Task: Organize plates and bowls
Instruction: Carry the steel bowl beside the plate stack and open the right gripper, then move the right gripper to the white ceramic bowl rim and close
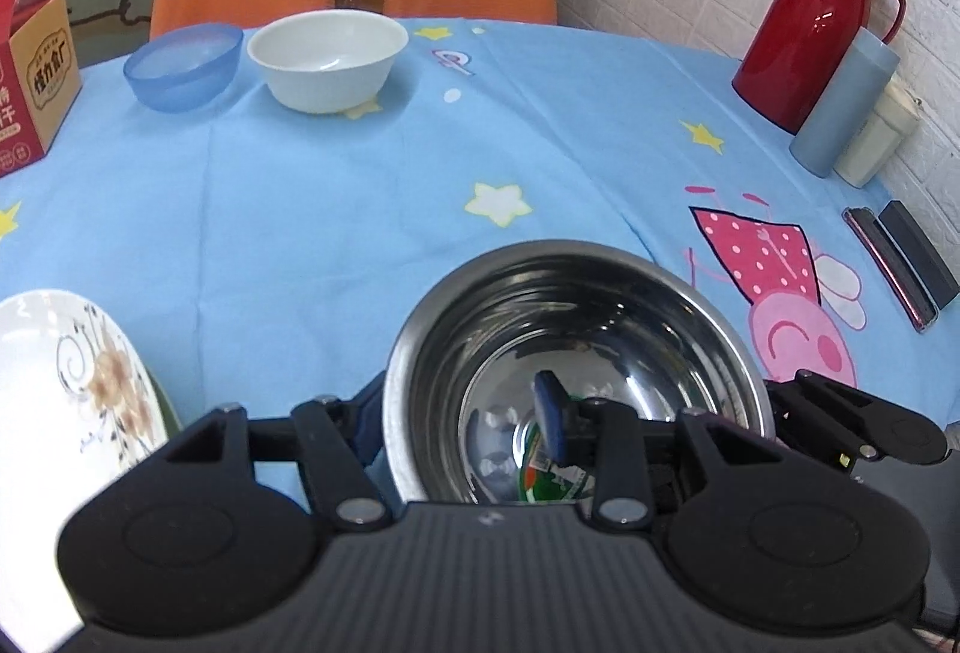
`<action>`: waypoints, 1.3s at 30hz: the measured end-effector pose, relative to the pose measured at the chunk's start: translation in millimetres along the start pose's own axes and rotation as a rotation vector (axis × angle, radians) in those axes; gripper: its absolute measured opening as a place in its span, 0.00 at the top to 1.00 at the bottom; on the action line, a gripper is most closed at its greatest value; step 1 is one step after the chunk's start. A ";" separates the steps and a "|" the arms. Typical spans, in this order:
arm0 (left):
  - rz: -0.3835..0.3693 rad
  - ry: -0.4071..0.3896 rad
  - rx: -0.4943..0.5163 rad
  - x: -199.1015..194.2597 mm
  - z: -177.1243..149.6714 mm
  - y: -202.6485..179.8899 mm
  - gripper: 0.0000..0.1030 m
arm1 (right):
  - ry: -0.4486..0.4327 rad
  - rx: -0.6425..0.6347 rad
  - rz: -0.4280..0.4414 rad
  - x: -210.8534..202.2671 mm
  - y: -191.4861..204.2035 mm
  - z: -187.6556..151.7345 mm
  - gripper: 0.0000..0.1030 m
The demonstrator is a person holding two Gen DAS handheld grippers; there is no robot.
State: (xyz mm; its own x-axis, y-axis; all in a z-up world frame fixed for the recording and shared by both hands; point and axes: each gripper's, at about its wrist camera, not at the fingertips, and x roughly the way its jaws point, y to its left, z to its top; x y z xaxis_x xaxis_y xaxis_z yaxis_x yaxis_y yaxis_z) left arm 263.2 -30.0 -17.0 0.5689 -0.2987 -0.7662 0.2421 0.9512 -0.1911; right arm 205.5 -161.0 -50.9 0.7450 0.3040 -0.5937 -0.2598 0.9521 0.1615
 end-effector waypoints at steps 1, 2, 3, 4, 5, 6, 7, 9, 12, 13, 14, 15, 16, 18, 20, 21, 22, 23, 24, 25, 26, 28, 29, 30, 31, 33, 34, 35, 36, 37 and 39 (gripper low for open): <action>0.004 0.004 -0.001 3.1 1.9 -0.5 0.66 | -0.002 0.000 -0.006 1.4 -1.2 3.0 0.04; 0.007 0.007 -0.006 5.1 2.8 0.0 0.66 | 0.003 -0.010 -0.014 3.3 -1.5 5.5 0.04; 0.005 0.010 -0.012 7.7 3.8 1.4 0.66 | 0.011 -0.027 -0.018 5.1 -0.9 7.6 0.04; 0.001 0.006 -0.015 8.8 4.7 2.1 0.66 | 0.010 -0.040 -0.022 6.2 -0.7 9.0 0.04; -0.002 0.002 -0.021 9.6 5.9 3.2 0.66 | 0.006 -0.047 -0.026 7.2 -1.4 9.9 0.04; -0.007 0.002 -0.031 9.7 6.6 3.9 0.66 | 0.009 -0.049 -0.030 9.5 -1.8 11.7 0.04; -0.014 0.000 -0.035 9.5 6.9 4.3 0.66 | 0.010 -0.049 -0.030 10.8 -3.1 12.8 0.04; -0.024 0.001 -0.024 9.1 6.6 4.7 0.64 | 0.013 -0.039 -0.020 11.3 -6.1 12.3 0.03; -0.017 -0.008 -0.038 4.4 6.2 10.5 0.45 | 0.029 0.013 0.026 8.0 -16.6 8.4 0.00; -0.013 -0.013 -0.050 0.4 6.5 14.2 0.41 | 0.025 0.035 0.035 4.6 -20.9 7.1 0.00; -0.026 -0.021 -0.059 -4.8 7.3 18.3 0.40 | 0.016 0.052 0.033 -0.2 -25.0 6.1 0.00; -0.046 -0.028 -0.066 -11.0 8.8 22.6 0.38 | 0.002 0.063 0.024 -6.7 -28.8 5.4 0.00; -0.045 -0.040 -0.072 -17.3 10.4 25.9 0.36 | -0.012 0.069 0.017 -12.5 -32.3 5.5 0.00; -0.035 -0.079 -0.075 -31.3 15.3 32.2 0.34 | -0.042 0.085 0.008 -23.4 -40.1 8.4 0.00; -0.041 -0.113 -0.093 -43.1 22.0 40.4 0.32 | -0.064 0.100 0.007 -30.7 -46.0 14.5 0.00; -0.042 -0.127 -0.110 -47.9 25.7 45.5 0.32 | -0.074 0.103 0.009 -33.0 -48.5 19.6 0.00; -0.042 -0.137 -0.127 -51.5 29.7 50.5 0.31 | -0.081 0.103 0.008 -34.3 -49.6 24.1 0.00; -0.043 -0.145 -0.144 -53.6 34.3 55.4 0.31 | -0.086 0.099 0.006 -35.1 -50.1 28.6 0.00; -0.042 -0.153 -0.160 -55.1 39.8 60.1 0.31 | -0.091 0.086 0.002 -34.6 -49.6 34.5 0.00; -0.040 -0.156 -0.173 -55.8 44.6 63.5 0.31 | -0.093 0.070 0.000 -34.0 -48.3 39.8 0.00; -0.039 -0.161 -0.186 -55.9 49.6 66.8 0.31 | -0.095 0.052 -0.002 -33.3 -46.6 45.9 0.00; -0.043 -0.170 -0.220 -53.1 61.5 73.9 0.31 | -0.102 0.008 -0.003 -31.3 -42.7 63.2 0.00; -0.046 -0.173 -0.245 -50.6 67.4 77.7 0.31 | -0.110 -0.013 0.000 -30.2 -41.2 73.5 0.00; -0.052 -0.176 -0.271 -47.2 74.3 81.5 0.31 | -0.113 -0.027 -0.001 -28.1 -40.3 82.7 0.00; -0.058 -0.179 -0.294 -43.4 79.8 84.8 0.31 | -0.113 -0.042 -0.006 -25.0 -39.8 92.3 0.00; -0.049 -0.186 -0.337 -34.3 92.8 92.5 0.31 | -0.112 -0.076 -0.017 -16.2 -39.6 111.1 0.00; -0.046 -0.189 -0.362 -27.4 98.4 95.3 0.31 | -0.109 -0.092 -0.024 -10.7 -38.9 119.1 0.00; -0.045 -0.191 -0.386 -19.7 105.5 98.4 0.31 | -0.103 -0.109 -0.030 -4.4 -38.0 126.7 0.00; -0.041 -0.185 -0.417 -11.3 112.7 102.7 0.31 | -0.096 -0.127 -0.032 3.7 -37.9 134.6 0.00; -0.040 -0.181 -0.446 -3.6 118.1 105.3 0.32 | -0.089 -0.138 -0.033 12.2 -37.6 141.8 0.00; -0.040 -0.167 -0.496 12.4 127.7 109.7 0.32 | -0.062 -0.152 -0.035 33.3 -37.8 155.0 0.00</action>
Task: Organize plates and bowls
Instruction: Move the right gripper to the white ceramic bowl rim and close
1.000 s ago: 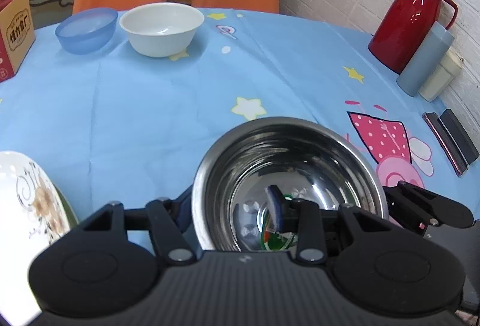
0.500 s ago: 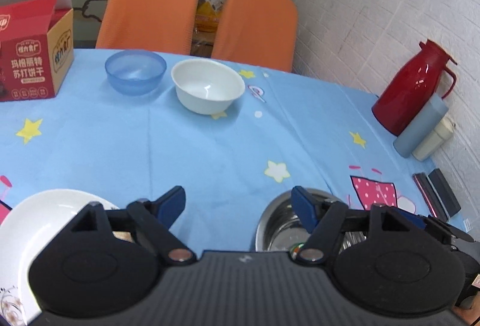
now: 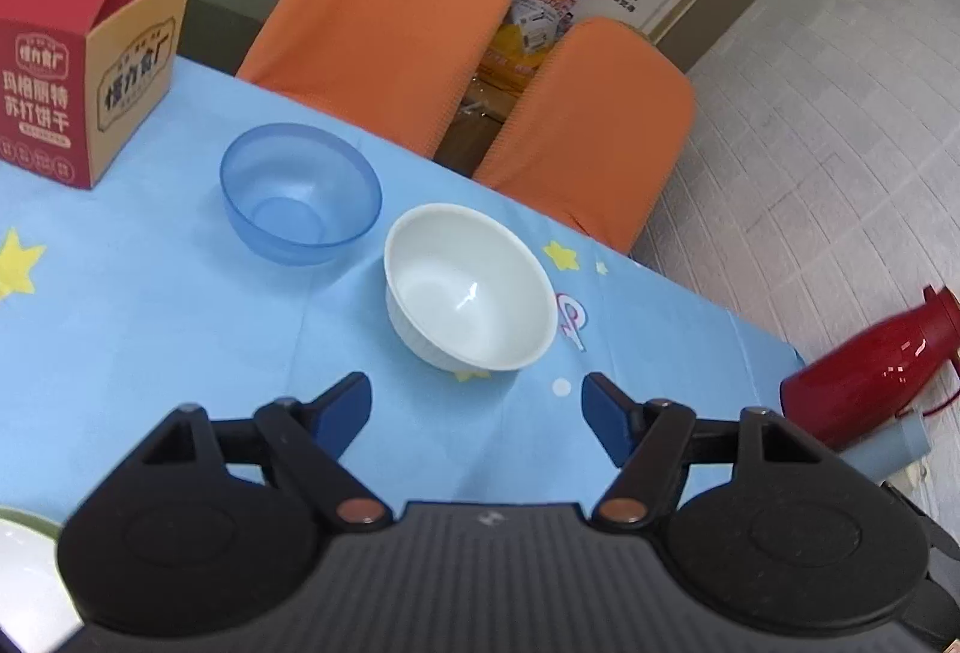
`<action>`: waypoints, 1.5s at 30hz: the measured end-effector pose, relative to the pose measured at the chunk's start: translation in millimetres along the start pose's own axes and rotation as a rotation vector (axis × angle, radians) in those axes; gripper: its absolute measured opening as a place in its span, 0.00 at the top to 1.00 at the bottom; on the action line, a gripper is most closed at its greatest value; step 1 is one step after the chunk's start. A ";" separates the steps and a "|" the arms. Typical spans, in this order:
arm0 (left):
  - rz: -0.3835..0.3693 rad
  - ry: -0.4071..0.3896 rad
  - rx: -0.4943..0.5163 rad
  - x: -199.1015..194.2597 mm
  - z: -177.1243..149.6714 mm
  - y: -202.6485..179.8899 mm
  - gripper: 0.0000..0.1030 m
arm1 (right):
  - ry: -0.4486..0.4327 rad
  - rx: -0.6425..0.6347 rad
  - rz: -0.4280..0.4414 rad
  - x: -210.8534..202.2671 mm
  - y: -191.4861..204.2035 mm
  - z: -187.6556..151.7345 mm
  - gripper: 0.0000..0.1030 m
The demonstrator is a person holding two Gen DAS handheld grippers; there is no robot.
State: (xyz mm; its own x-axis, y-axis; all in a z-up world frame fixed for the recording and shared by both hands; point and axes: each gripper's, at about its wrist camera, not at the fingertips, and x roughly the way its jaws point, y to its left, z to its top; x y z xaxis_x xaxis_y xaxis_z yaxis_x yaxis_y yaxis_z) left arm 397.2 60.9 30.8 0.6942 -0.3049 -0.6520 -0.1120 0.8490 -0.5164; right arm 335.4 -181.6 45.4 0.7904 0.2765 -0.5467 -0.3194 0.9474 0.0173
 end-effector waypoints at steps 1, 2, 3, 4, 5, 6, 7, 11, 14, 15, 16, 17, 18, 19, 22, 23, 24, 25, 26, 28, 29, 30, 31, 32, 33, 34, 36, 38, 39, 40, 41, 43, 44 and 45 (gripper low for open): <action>0.014 0.002 -0.018 8.7 4.1 0.3 0.33 | 0.012 -0.005 0.004 11.0 -0.3 4.4 0.00; 0.031 0.002 -0.025 18.6 8.7 1.1 0.33 | 0.027 -0.012 0.010 23.9 0.2 8.0 0.00; 0.048 0.003 -0.028 25.5 11.2 1.1 0.33 | 0.042 -0.023 0.016 35.7 1.4 10.6 0.00; 0.069 0.002 -0.039 33.1 13.5 2.6 0.33 | 0.057 -0.036 0.020 47.1 3.5 12.5 0.00; 0.088 0.003 -0.055 40.2 16.4 5.0 0.33 | 0.073 -0.053 0.028 59.4 8.0 14.5 0.00; 0.099 0.006 -0.075 46.8 17.1 8.9 0.33 | 0.085 -0.067 0.041 70.5 11.4 15.6 0.00; 0.113 0.010 -0.095 53.7 19.2 11.8 0.34 | 0.094 -0.076 0.054 80.5 14.2 16.3 0.00; 0.158 0.016 -0.138 72.3 28.1 15.4 0.35 | 0.126 -0.098 0.098 114.1 24.0 20.2 0.00; 0.167 0.023 -0.146 79.4 30.7 16.6 0.36 | 0.138 -0.103 0.120 131.1 26.1 25.8 0.00; 0.170 0.025 -0.145 80.7 31.1 16.9 0.36 | 0.146 -0.109 0.124 136.2 26.7 27.1 0.00; 0.176 0.024 -0.143 82.1 31.6 17.6 0.37 | 0.151 -0.115 0.129 139.5 27.7 27.3 0.00; 0.183 0.022 -0.140 83.5 31.7 17.5 0.38 | 0.155 -0.121 0.136 143.2 28.4 27.9 0.00; 0.185 0.023 -0.141 84.9 32.2 18.0 0.39 | 0.159 -0.122 0.142 146.4 29.6 28.6 0.00; 0.185 0.026 -0.146 86.4 32.3 18.7 0.40 | 0.162 -0.121 0.149 149.1 30.7 28.8 0.00; 0.190 0.029 -0.136 92.3 33.6 16.7 0.43 | 0.175 -0.129 0.168 158.8 35.6 28.5 0.00; 0.194 0.031 -0.128 94.3 34.7 15.3 0.45 | 0.182 -0.129 0.168 161.7 37.1 28.0 0.00; 0.191 0.033 -0.126 94.5 34.9 14.8 0.47 | 0.186 -0.127 0.170 164.2 37.1 27.6 0.00; 0.184 0.037 -0.124 94.6 35.1 14.5 0.48 | 0.190 -0.124 0.173 166.6 36.5 27.5 0.00; 0.178 0.038 -0.124 95.3 35.1 14.4 0.48 | 0.192 -0.122 0.174 168.8 35.7 27.7 0.00; 0.173 0.035 -0.120 96.5 34.6 14.4 0.54 | 0.199 -0.119 0.178 172.9 36.7 27.9 0.07; 0.171 0.036 -0.114 97.1 34.6 14.3 0.60 | 0.205 -0.117 0.183 175.1 37.6 27.8 0.09; 0.165 0.040 -0.107 96.5 33.7 14.6 0.63 | 0.215 -0.117 0.190 179.1 38.3 27.1 0.16; 0.152 0.046 -0.106 97.0 33.9 15.5 0.69 | 0.218 -0.117 0.197 180.7 40.1 26.6 0.22; 0.145 0.048 -0.106 98.7 35.1 16.5 0.72 | 0.216 -0.116 0.204 181.2 41.7 26.1 0.26; 0.144 0.047 -0.102 100.5 36.0 15.5 0.75 | 0.214 -0.115 0.215 182.1 41.8 26.1 0.34; 0.143 0.046 -0.095 101.1 36.0 15.5 0.77 | 0.214 -0.115 0.225 182.2 42.6 26.3 0.43; 0.145 0.047 -0.075 100.6 35.0 14.6 0.78 | 0.210 -0.137 0.217 180.1 46.0 26.7 0.43; 0.136 0.052 -0.069 99.6 33.1 14.9 0.78 | 0.207 -0.156 0.215 177.2 47.1 26.5 0.43; 0.129 0.054 -0.069 98.4 32.4 15.2 0.78 | 0.210 -0.158 0.217 177.0 45.8 27.0 0.43; 0.123 0.057 -0.063 96.6 30.9 14.8 0.78 | 0.209 -0.159 0.215 175.1 45.8 26.9 0.43; 0.120 0.058 -0.055 94.6 29.7 13.6 0.78 | 0.207 -0.165 0.213 172.7 46.3 26.7 0.43; 0.117 0.059 -0.035 88.3 24.8 9.3 0.78 | 0.201 -0.173 0.206 166.3 46.6 26.0 0.43; 0.112 0.060 -0.028 84.0 22.8 6.8 0.78 | 0.198 -0.175 0.203 162.8 46.7 25.9 0.43; 0.108 0.061 -0.024 80.4 21.1 4.5 0.78 | 0.193 -0.175 0.197 158.3 46.8 26.0 0.43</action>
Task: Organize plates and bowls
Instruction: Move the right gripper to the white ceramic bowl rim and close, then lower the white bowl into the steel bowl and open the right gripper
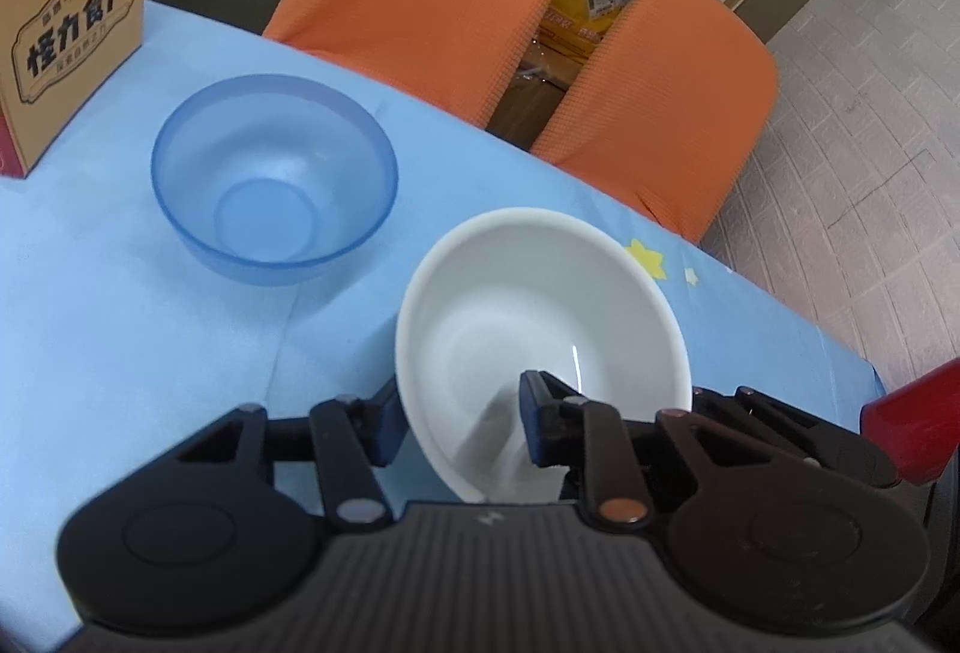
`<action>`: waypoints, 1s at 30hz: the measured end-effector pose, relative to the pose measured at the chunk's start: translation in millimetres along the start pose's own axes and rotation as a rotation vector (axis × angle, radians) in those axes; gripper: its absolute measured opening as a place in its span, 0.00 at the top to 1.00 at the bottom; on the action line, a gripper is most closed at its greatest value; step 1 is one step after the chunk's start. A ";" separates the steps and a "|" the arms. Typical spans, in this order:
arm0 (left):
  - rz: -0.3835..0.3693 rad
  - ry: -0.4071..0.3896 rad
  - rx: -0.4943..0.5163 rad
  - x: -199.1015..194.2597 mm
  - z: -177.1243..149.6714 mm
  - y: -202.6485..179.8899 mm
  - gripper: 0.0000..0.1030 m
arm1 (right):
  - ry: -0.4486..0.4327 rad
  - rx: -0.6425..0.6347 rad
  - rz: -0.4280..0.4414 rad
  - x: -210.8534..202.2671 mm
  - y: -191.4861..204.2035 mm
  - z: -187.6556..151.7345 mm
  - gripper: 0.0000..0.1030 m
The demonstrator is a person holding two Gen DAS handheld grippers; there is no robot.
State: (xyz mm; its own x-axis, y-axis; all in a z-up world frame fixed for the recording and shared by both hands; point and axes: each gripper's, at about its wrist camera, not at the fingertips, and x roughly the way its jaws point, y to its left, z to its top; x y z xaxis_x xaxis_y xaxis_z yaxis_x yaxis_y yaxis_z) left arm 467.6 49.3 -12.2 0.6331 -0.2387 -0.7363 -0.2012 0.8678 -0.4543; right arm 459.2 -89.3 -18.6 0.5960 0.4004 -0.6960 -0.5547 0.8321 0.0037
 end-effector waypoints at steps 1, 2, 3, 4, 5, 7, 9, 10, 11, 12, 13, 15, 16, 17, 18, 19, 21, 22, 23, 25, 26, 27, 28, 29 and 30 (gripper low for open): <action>-0.006 0.001 0.003 -5.4 -2.2 -2.7 0.78 | -0.006 -0.002 -0.007 -4.8 1.2 -0.6 0.42; -0.011 -0.002 0.010 -12.1 -6.6 -4.3 0.78 | -0.012 -0.004 -0.013 -10.6 2.5 -1.2 0.42; -0.015 -0.005 0.016 -17.7 -9.7 -6.8 0.78 | -0.017 -0.007 -0.020 -17.4 4.8 -2.5 0.41; -0.020 -0.006 0.021 -23.9 -13.1 -9.3 0.78 | -0.023 -0.009 -0.025 -23.9 6.7 -4.1 0.41; -0.025 -0.007 0.028 -31.8 -17.2 -12.7 0.79 | -0.028 -0.009 -0.030 -30.5 8.4 -5.8 0.41; -0.037 -0.006 0.041 -45.1 -26.5 -18.3 0.79 | -0.036 -0.005 -0.043 -45.3 12.2 -11.2 0.40; -0.052 -0.005 0.055 -61.1 -39.4 -22.9 0.79 | -0.046 0.002 -0.054 -61.4 16.0 -16.9 0.40; -0.060 -0.003 0.060 -69.8 -46.4 -24.7 0.79 | -0.047 0.004 -0.058 -69.0 17.9 -20.0 0.39; -0.070 0.000 0.063 -76.6 -53.0 -29.2 0.79 | -0.050 0.006 -0.061 -76.9 20.0 -23.6 0.38; -0.077 0.005 0.065 -83.2 -59.2 -30.5 0.79 | -0.055 0.011 -0.066 -86.7 23.3 -29.2 0.38; -0.087 0.012 0.069 -90.9 -68.1 -32.4 0.79 | -0.059 0.011 -0.072 -94.9 26.4 -34.2 0.37; -0.100 0.016 0.083 -103.6 -84.4 -35.6 0.79 | -0.066 0.006 -0.092 -111.8 35.0 -46.5 0.37; -0.103 0.016 0.092 -109.7 -93.2 -37.3 0.79 | -0.069 0.008 -0.099 -119.6 39.0 -52.7 0.36; -0.106 0.017 0.104 -115.6 -102.8 -38.6 0.79 | -0.071 0.011 -0.103 -127.4 42.3 -59.4 0.36; -0.111 0.019 0.114 -121.5 -113.2 -39.5 0.79 | -0.071 0.014 -0.109 -135.4 47.7 -67.3 0.35; -0.115 0.022 0.119 -126.2 -122.3 -39.9 0.79 | -0.071 0.016 -0.115 -141.6 52.2 -73.9 0.34; -0.125 0.030 0.130 -135.1 -141.4 -39.1 0.79 | -0.070 0.018 -0.132 -154.2 61.9 -88.1 0.33; -0.129 0.035 0.135 -138.1 -149.3 -38.8 0.79 | -0.070 0.019 -0.140 -159.4 66.1 -94.9 0.33; -0.131 0.040 0.141 -141.0 -158.2 -37.8 0.79 | -0.068 0.021 -0.149 -164.2 70.5 -102.0 0.33; -0.132 0.051 0.154 -144.6 -172.7 -37.5 0.79 | -0.069 0.027 -0.160 -171.1 77.2 -115.4 0.33; -0.132 0.057 0.163 -146.1 -179.7 -36.7 0.79 | -0.067 0.034 -0.163 -173.5 79.3 -121.6 0.33; -0.131 0.062 0.172 -146.9 -185.2 -36.3 0.79 | -0.065 0.043 -0.165 -176.4 81.8 -128.9 0.33; -0.130 0.066 0.177 -146.6 -189.5 -36.2 0.79 | -0.064 0.051 -0.166 -177.3 82.7 -133.7 0.33; -0.130 0.071 0.181 -145.5 -192.4 -36.0 0.79 | -0.062 0.057 -0.168 -177.3 83.4 -137.6 0.33; -0.129 0.075 0.183 -145.1 -195.9 -37.5 0.79 | -0.059 0.064 -0.171 -177.8 84.9 -142.3 0.33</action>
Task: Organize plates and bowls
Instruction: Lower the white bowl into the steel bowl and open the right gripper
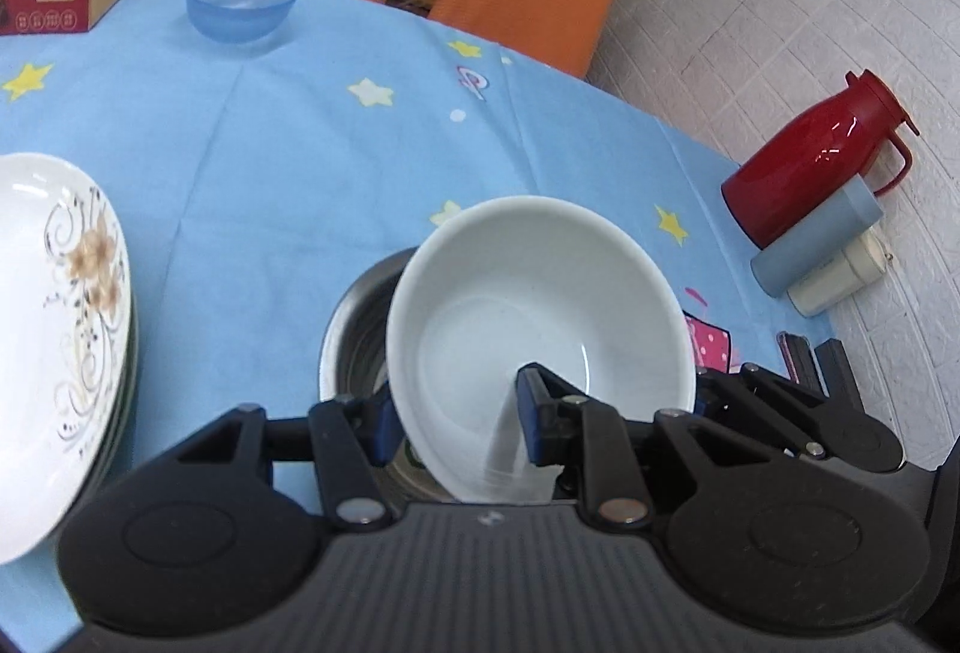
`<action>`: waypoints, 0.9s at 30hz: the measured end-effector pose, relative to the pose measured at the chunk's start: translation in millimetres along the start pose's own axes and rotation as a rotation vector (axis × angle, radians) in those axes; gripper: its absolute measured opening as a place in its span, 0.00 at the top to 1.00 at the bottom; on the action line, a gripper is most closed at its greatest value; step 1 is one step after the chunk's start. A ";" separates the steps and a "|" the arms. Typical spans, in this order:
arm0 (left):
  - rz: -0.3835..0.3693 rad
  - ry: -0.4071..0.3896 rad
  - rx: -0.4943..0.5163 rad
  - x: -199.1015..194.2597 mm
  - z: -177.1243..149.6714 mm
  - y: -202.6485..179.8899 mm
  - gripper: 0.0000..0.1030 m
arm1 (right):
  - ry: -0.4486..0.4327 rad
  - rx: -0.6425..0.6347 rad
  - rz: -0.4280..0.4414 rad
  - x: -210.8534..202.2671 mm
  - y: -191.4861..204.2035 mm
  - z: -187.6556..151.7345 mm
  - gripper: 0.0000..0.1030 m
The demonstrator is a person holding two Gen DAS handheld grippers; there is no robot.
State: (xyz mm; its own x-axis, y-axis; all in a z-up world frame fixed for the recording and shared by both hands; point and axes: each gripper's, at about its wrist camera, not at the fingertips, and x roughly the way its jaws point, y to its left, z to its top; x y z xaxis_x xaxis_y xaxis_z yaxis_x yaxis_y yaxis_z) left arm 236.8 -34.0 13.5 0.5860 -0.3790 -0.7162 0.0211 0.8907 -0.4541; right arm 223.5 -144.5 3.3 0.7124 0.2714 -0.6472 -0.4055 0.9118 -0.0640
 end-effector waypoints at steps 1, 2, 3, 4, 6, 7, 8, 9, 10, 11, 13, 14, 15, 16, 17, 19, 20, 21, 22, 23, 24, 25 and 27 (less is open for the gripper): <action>0.000 0.004 0.000 1.1 -1.8 -0.3 0.79 | 0.004 0.006 -0.002 0.5 -0.3 -2.5 0.33; 0.000 0.007 0.002 2.4 -3.0 -0.2 0.79 | 0.007 0.011 -0.002 1.3 -1.1 -4.6 0.33; -0.001 0.009 0.002 3.7 -3.7 0.4 0.79 | 0.009 0.017 0.000 1.9 -1.3 -6.9 0.33; -0.002 0.012 0.005 4.7 -4.1 0.4 0.79 | 0.011 0.022 0.001 3.1 -1.7 -8.4 0.33; 0.004 0.012 0.016 7.0 -4.3 0.1 0.79 | 0.014 0.027 0.004 6.0 -2.5 -11.3 0.33; 0.010 0.014 0.021 9.4 -4.2 1.8 0.79 | 0.016 0.029 0.007 8.1 -3.2 -11.7 0.32; 0.013 0.016 0.022 11.2 -4.0 2.9 0.79 | 0.020 0.034 0.013 10.7 -4.1 -11.9 0.32; 0.016 0.021 0.024 13.7 -4.4 4.4 0.79 | 0.023 0.037 0.021 11.9 -4.4 -15.0 0.32; 0.014 0.025 0.030 15.6 -4.2 5.5 0.79 | 0.027 0.039 0.025 13.9 -5.1 -16.0 0.33; 0.010 0.021 0.041 15.3 -4.6 6.2 0.79 | 0.030 0.039 0.028 15.4 -6.0 -17.3 0.33; 0.014 0.017 0.063 13.0 -3.3 4.8 0.76 | 0.024 0.053 0.041 15.5 -8.7 -20.6 0.33; 0.018 0.015 0.070 10.9 -2.5 4.7 0.62 | 0.022 0.071 0.053 14.6 -11.3 -21.4 0.33; 0.016 0.007 0.071 7.6 -1.0 5.3 0.56 | 0.018 0.087 0.064 13.1 -14.2 -21.8 0.32; 0.001 -0.001 0.069 4.2 0.3 6.1 0.48 | 0.013 0.101 0.070 11.3 -16.8 -22.2 0.32; -0.009 -0.010 0.068 0.1 2.1 6.0 0.47 | 0.007 0.117 0.080 9.1 -19.2 -22.3 0.30; -0.013 -0.037 0.072 -7.6 5.2 4.5 0.46 | -0.003 0.137 0.090 5.7 -22.0 -21.9 0.26; -0.019 -0.053 0.079 -11.8 7.2 3.1 0.45 | -0.012 0.141 0.090 4.2 -23.5 -21.7 0.26; -0.021 -0.064 0.084 -16.1 9.3 2.4 0.44 | -0.023 0.143 0.087 1.7 -24.8 -21.0 0.25; -0.022 -0.072 0.083 -19.6 11.3 2.2 0.43 | -0.035 0.145 0.079 -0.9 -25.9 -20.4 0.23; -0.029 -0.081 0.080 -23.2 13.7 2.6 0.43 | -0.050 0.146 0.063 -3.9 -27.3 -19.6 0.21; -0.035 -0.089 0.080 -26.0 15.4 2.7 0.43 | -0.064 0.144 0.046 -6.4 -28.1 -18.2 0.17; -0.037 -0.096 0.084 -28.7 17.1 2.5 0.42 | -0.070 0.140 0.037 -8.3 -28.8 -17.2 0.15; -0.034 -0.110 0.088 -32.8 20.9 3.2 0.41 | -0.080 0.145 0.033 -10.8 -33.5 -15.0 0.08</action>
State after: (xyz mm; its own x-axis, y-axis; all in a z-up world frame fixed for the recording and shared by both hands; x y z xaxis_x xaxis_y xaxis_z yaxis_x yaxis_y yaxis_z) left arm 234.6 -13.4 46.6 0.6686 -0.3837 -0.6370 0.1102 0.8983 -0.4254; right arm 220.7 -182.6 1.0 0.7459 0.3200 -0.5842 -0.3466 0.9354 0.0698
